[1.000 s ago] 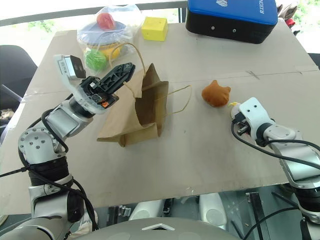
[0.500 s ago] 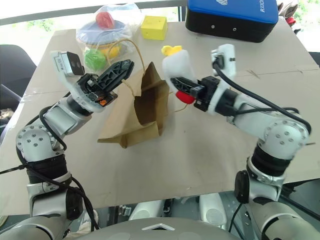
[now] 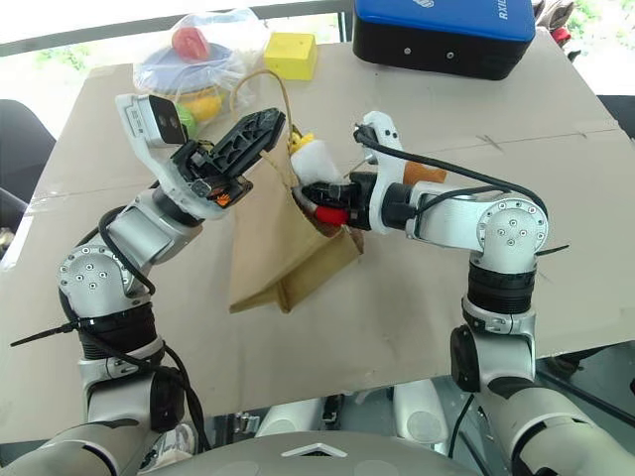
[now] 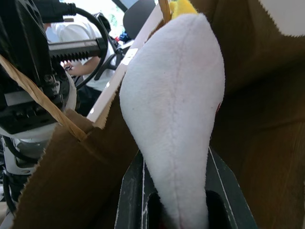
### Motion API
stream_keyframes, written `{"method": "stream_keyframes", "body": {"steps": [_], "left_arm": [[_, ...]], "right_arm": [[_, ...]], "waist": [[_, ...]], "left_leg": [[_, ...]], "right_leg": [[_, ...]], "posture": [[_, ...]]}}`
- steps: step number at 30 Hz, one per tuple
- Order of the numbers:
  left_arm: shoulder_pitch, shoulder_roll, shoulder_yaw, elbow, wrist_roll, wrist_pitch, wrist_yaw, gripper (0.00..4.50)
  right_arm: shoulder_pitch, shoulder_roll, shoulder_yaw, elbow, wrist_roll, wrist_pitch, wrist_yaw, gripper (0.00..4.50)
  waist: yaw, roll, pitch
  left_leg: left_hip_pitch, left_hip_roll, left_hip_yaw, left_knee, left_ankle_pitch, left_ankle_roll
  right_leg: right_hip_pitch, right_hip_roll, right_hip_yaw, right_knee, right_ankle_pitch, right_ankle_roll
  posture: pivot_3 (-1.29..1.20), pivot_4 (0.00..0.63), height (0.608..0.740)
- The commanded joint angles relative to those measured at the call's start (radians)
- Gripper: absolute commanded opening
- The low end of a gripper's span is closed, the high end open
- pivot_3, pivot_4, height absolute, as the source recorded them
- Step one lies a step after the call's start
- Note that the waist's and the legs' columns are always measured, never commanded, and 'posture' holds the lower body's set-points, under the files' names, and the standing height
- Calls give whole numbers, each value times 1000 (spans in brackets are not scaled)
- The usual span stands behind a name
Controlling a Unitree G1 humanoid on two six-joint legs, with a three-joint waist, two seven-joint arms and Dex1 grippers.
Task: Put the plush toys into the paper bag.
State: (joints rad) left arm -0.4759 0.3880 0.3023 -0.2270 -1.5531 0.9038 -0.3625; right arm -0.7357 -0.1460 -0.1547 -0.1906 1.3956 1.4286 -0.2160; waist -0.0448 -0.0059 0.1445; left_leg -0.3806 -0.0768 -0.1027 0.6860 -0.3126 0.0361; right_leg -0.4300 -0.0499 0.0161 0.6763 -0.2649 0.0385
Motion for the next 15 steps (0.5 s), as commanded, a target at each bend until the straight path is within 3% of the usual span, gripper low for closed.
{"method": "stream_keyframes", "body": {"steps": [1,4,7,15], "left_arm": [[10,-3,3,-50,-24,-22,-5,0],[25,-4,0,-58,-19,-23,-12,0],[61,4,1,-66,-11,-20,-23,0],[68,-1,-13,-67,-12,-28,-21,0]], "right_arm": [[-18,-26,0,9,72,-8,-23,68],[-41,-40,-29,39,96,-63,-53,68],[-92,-47,-109,95,248,-195,-134,68],[-86,-9,-55,57,408,-372,-221,68]], "waist": [[0,0,0],[1,0,0],[1,0,0],[0,0,0]], "left_leg": [[0,0,0,0,0,0],[0,0,0,0,0,0],[0,0,1,0,0,0],[0,0,1,0,0,0]], "right_leg": [[0,0,0,0,0,0],[0,0,0,0,0,0],[-1,0,1,1,0,0],[-1,0,1,1,0,0]], "posture": [[0,150,740],[0,150,740],[0,150,740],[0,150,740]]}}
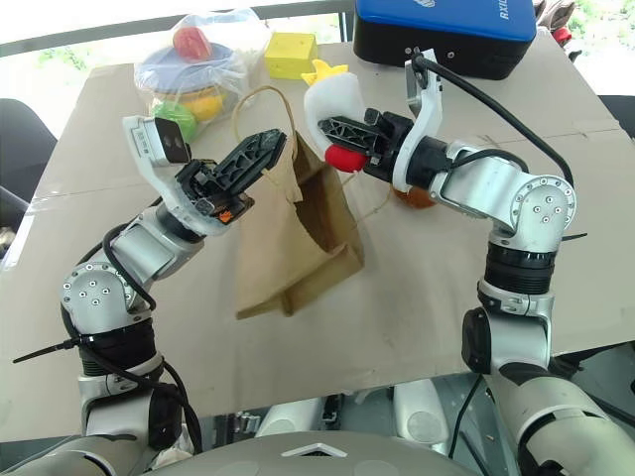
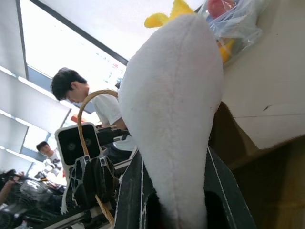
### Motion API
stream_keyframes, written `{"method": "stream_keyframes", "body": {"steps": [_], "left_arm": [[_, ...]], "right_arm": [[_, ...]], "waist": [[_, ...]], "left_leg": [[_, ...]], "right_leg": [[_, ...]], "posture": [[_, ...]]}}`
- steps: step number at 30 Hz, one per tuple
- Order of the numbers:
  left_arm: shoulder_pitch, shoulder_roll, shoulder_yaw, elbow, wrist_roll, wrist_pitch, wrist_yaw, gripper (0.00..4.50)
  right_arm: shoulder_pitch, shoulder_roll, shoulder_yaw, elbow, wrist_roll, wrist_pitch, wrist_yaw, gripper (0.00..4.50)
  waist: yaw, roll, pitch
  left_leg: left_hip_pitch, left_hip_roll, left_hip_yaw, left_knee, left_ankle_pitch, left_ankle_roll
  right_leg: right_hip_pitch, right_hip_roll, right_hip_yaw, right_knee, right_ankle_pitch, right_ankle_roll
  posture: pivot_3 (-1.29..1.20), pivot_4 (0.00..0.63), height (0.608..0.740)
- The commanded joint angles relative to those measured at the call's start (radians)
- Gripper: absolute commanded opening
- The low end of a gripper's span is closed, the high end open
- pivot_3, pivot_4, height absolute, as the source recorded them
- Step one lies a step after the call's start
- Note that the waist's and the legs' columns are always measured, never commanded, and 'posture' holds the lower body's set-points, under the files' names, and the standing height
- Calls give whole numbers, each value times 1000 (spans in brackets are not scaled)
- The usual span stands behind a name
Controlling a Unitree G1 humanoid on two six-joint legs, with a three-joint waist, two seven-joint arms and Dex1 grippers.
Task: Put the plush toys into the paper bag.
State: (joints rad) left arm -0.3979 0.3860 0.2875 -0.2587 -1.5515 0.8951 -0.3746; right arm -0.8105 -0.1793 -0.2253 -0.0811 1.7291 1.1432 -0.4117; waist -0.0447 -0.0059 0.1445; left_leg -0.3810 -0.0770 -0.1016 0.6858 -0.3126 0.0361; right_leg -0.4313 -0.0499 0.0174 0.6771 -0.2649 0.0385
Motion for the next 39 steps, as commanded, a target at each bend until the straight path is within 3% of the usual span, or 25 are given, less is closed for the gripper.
{"method": "stream_keyframes", "body": {"steps": [1,7,14,20,26,30,34,39], "left_arm": [[-13,1,1,-32,-15,-21,-8,0],[-20,-1,0,-26,-26,-35,6,0],[-14,-1,6,-34,-39,-52,28,0],[-8,-2,0,-43,-40,-53,31,0],[-12,2,-15,-44,-25,-44,15,0],[-5,15,-27,-56,-4,-38,-8,0],[9,60,-27,-74,41,-29,-60,0],[-2,157,-33,-74,158,-43,-195,0]], "right_arm": [[-2,37,23,-59,88,-112,-33,68],[115,62,117,-105,86,-166,-25,68],[283,-5,219,-147,31,-132,33,68],[282,-46,279,-123,-31,-103,102,68],[178,-140,431,-109,-305,-6,361,68],[115,-243,597,-137,-592,-50,613,1554],[101,-340,646,-190,-780,-100,745,3600],[100,-416,542,-253,-854,-138,847,3600]], "waist": [[0,0,0],[3,0,0],[3,0,0],[2,0,0],[3,0,0],[5,-1,-1],[8,-1,0],[8,-1,0]], "left_leg": [[0,0,0,0,0,0],[0,0,0,0,0,0],[0,0,0,0,0,0],[0,0,0,0,0,0],[0,0,0,0,0,0],[0,0,0,1,0,0],[-1,0,0,1,0,0],[-1,0,-1,0,0,0]], "right_leg": [[0,0,0,0,0,0],[0,0,-1,0,0,0],[0,0,0,0,0,0],[0,0,0,0,0,0],[0,0,0,0,0,0],[0,0,0,0,0,0],[0,0,0,-1,0,0],[0,-1,0,-1,0,0]], "posture": [[0,150,740],[0,150,740],[0,150,740],[0,150,740],[0,150,740],[0,150,740],[0,150,740],[0,150,740]]}}
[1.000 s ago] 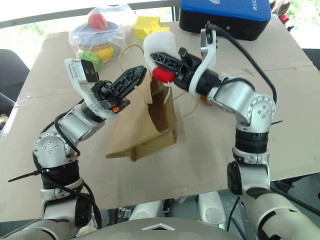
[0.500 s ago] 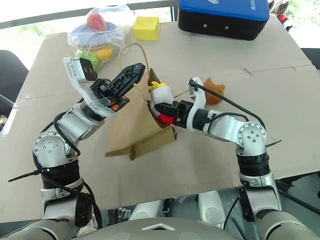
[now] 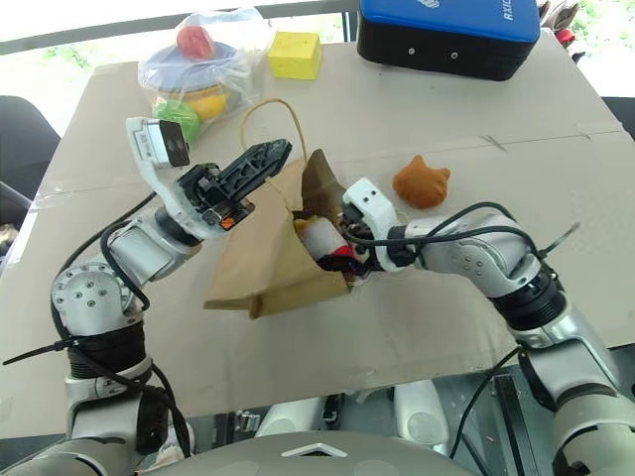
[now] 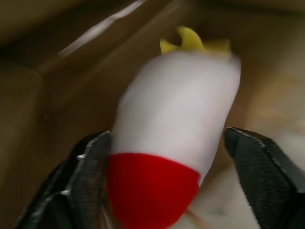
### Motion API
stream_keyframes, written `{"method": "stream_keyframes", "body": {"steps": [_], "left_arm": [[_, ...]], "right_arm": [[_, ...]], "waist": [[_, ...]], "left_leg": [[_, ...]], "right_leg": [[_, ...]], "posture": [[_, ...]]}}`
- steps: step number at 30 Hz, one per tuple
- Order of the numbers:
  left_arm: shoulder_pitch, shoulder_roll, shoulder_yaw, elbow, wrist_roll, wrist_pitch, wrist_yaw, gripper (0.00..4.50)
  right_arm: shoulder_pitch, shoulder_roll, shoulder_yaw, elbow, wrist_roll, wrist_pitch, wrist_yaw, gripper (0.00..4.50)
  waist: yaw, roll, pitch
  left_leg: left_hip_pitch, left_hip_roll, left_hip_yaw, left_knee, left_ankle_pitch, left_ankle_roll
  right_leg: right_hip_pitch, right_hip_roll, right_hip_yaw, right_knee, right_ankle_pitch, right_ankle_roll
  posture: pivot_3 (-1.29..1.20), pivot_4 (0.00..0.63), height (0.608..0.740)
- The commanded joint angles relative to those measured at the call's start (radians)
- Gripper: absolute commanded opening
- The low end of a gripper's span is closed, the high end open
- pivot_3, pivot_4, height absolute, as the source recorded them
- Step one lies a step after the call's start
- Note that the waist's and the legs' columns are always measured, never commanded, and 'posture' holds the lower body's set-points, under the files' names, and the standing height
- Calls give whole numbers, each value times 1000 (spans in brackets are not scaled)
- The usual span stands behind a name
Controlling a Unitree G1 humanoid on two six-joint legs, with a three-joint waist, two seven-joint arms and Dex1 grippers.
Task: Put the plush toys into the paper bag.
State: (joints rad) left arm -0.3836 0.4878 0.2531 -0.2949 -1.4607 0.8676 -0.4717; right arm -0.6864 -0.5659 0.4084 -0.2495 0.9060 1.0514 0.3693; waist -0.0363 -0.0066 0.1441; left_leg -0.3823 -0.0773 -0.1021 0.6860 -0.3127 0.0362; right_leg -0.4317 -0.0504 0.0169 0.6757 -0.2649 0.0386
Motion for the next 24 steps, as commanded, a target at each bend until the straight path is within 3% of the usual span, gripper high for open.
{"method": "stream_keyframes", "body": {"steps": [1,8,10,13,16,19,24], "left_arm": [[-19,67,0,-35,84,-19,-119,0],[-108,88,27,35,162,-71,-206,0],[-137,82,36,49,151,-70,-199,0],[-187,80,42,59,153,-72,-192,0],[-200,91,48,66,167,-68,-204,0],[-157,116,55,71,200,-67,-243,0],[-82,140,70,95,257,-86,-287,0]], "right_arm": [[-22,-35,-106,-96,-41,-53,78,3600],[-28,-46,-424,-174,92,-43,57,3600],[-29,-76,-479,-171,69,-55,54,4403],[-19,-139,-531,-153,-4,-55,22,4457],[12,-208,-508,-115,-89,-53,42,4457],[34,-267,-362,-61,-237,-62,70,4457],[-8,-223,-135,114,-452,-127,120,4457]], "waist": [[0,0,0],[12,0,0],[19,0,0],[26,-1,0],[24,-1,0],[17,-1,0],[3,0,1]], "left_leg": [[0,0,0,0,0,0],[-1,0,-1,0,0,0],[-1,0,-1,0,0,0],[-1,0,-1,0,0,0],[-1,0,0,0,0,0],[-1,0,0,0,0,0],[1,0,1,0,0,0]], "right_leg": [[-1,0,0,0,0,0],[0,0,-1,-1,0,0],[0,0,-1,-1,0,0],[0,-1,-1,-1,0,0],[0,-1,-1,-1,0,0],[0,0,0,-1,0,0],[-1,1,2,1,0,0]], "posture": [[0,150,740],[0,150,740],[0,150,740],[0,150,740],[0,150,740],[0,150,740],[0,150,740]]}}
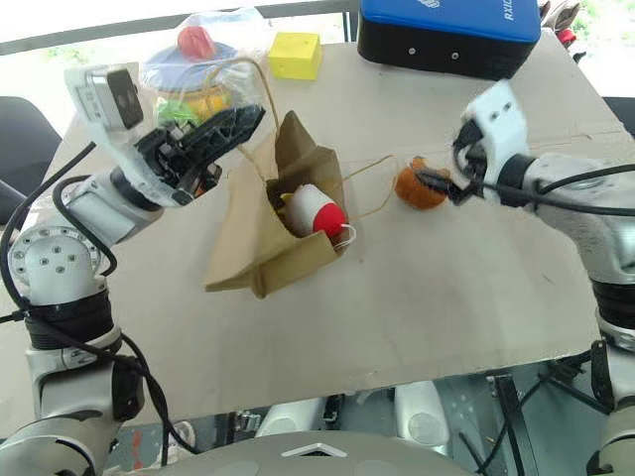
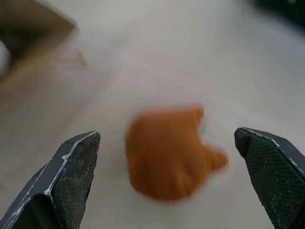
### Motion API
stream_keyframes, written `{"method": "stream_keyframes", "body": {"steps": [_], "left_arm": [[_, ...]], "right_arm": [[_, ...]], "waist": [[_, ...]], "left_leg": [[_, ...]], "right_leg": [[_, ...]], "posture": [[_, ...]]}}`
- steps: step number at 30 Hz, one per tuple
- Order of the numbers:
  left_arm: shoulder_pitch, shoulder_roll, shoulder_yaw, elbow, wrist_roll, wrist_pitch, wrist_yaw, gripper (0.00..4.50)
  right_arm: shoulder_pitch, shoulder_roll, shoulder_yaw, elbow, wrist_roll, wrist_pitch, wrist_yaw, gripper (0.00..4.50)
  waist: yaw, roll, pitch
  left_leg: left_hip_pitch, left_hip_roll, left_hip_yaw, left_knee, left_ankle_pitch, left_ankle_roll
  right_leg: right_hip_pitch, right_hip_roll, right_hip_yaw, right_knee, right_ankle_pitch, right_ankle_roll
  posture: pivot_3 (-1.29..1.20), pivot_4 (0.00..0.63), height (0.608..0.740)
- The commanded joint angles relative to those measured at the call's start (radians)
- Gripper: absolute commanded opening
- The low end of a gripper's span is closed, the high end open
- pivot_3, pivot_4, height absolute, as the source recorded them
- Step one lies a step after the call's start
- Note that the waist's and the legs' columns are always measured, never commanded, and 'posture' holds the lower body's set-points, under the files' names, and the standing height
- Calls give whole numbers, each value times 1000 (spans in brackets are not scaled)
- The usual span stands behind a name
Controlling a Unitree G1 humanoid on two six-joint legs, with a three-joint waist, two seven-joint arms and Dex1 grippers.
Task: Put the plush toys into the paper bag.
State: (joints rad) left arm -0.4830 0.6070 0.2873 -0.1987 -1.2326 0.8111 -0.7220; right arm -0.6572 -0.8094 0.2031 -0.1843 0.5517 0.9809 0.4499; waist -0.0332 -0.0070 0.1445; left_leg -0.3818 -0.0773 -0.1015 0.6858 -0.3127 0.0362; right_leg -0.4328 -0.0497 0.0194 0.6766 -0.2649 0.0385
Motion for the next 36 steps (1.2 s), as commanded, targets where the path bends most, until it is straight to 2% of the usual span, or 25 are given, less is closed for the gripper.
{"method": "stream_keyframes", "body": {"steps": [1,5,8,9,11,12,15,17,20,23,26,31,36], "left_arm": [[33,24,36,-1,43,-34,-50,0],[60,9,49,-20,46,-39,-45,0],[76,-5,55,-40,44,-44,-31,0],[79,-9,57,-45,42,-44,-26,0],[86,-15,60,-54,41,-46,-17,0],[92,-20,63,-58,37,-47,-10,0],[100,-33,70,-62,31,-51,6,0],[93,-44,73,-60,23,-50,16,0],[68,-69,77,-52,-1,-44,42,0],[53,-79,67,-55,-12,-34,48,0],[38,-91,52,-53,-18,-26,51,0],[13,-115,32,-48,-18,-20,55,0],[-7,-138,15,-45,-8,-22,61,0]], "right_arm": [[-52,40,86,86,-123,-69,49,4457],[-111,93,164,222,-238,-119,94,4457],[-134,114,185,280,-310,-169,113,3713],[-135,118,182,288,-324,-180,121,3125],[-131,125,167,288,-342,-196,136,2346],[-123,121,155,272,-351,-208,138,2126],[-88,95,125,217,-385,-249,145,534],[-54,71,94,154,-394,-273,151,55],[45,16,19,-30,-377,-373,200,55],[107,2,-14,-176,-354,-362,231,55],[104,27,0,-265,-362,-331,231,55],[6,76,131,-231,-459,-378,271,55],[-129,191,316,-49,-591,-559,343,55]], "waist": [[-1,0,1],[-1,0,1],[1,0,1],[2,0,1],[1,0,1],[1,0,1],[0,0,1],[3,0,1],[10,0,1],[14,0,1],[16,0,1],[18,0,1],[16,0,0]], "left_leg": [[-1,0,0,0,0,0],[-2,0,0,1,0,0],[-2,0,0,1,0,0],[-2,0,0,1,0,0],[-2,0,0,1,0,0],[-2,0,0,1,0,0],[-2,0,0,1,0,0],[-2,0,-1,1,0,0],[-2,0,-1,1,0,0],[-2,0,-1,1,0,0],[-1,0,-1,1,0,0],[-1,-1,-1,1,0,0],[0,-1,-1,2,0,0]], "right_leg": [[-1,0,0,0,0,0],[-1,0,0,-1,0,0],[-1,-1,-1,-1,0,0],[-1,-1,-1,-1,0,0],[-1,-1,-1,-2,0,0],[-1,-1,-1,-2,0,0],[-1,-1,-1,-1,0,0],[-1,-1,-1,-1,0,0],[-1,-1,-2,-1,0,0],[-1,-1,-1,-1,0,0],[-1,0,-1,1,0,0],[0,-1,-1,1,0,0],[0,-1,-2,1,0,0]], "posture": [[0,150,740],[0,150,740],[0,150,740],[0,150,740],[0,150,740],[0,150,740],[0,150,740],[0,150,740],[0,150,740],[0,150,740],[0,150,740],[0,150,740],[0,150,740]]}}
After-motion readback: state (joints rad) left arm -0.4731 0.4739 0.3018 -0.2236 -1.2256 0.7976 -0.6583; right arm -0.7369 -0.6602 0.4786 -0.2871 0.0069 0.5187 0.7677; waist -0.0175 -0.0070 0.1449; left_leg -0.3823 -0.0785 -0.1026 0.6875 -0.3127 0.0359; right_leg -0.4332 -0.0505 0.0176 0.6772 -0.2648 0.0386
